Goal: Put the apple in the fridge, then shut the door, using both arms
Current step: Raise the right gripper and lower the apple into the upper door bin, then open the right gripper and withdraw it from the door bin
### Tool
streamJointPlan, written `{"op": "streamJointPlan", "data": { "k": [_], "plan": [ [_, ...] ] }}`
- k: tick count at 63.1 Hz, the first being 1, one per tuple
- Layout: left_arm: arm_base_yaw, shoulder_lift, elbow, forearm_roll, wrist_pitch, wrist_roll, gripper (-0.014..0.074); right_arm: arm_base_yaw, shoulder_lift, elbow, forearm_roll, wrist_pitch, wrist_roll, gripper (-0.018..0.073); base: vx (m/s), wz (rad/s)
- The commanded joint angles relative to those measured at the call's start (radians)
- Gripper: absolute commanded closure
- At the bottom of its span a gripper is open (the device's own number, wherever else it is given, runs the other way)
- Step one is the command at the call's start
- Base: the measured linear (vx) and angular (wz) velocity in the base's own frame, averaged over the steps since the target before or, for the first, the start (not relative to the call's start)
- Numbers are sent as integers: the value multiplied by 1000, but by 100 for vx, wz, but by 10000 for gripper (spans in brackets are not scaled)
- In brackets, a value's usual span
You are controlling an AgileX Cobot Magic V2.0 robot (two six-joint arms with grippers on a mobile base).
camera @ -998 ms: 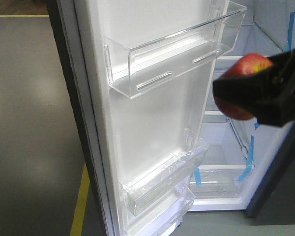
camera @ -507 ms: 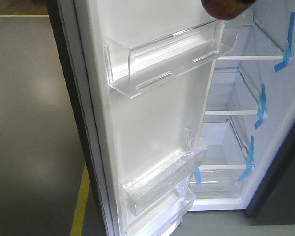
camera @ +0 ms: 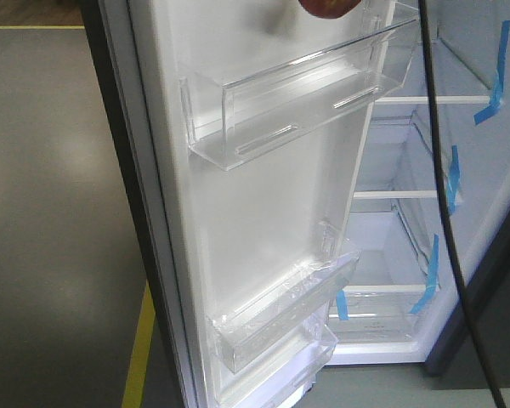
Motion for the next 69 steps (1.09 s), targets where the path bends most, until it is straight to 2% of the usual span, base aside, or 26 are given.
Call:
{"op": "streamJointPlan", "data": {
  "k": [1,13,38,59,69],
  "plan": [
    [2,-15,21,-3,-71,-3,603,0,-14,-34,5,-84,0,231,0,0],
    [2,-15,21,-3,-71,-3,603,0,10,-34,2,-35,-1,186,0,0],
    [2,-15,21,-3,-71,-3,603,0,4,-34,-21,8,22,-52,0,0],
    [2,-15,21,-3,-71,-3,603,0,-106,-30,-20,84,24,-23,0,0],
    [2,-15,21,-3,-71,-3,603,1,-196,50,54,96,5,2,0,0]
  ]
}}
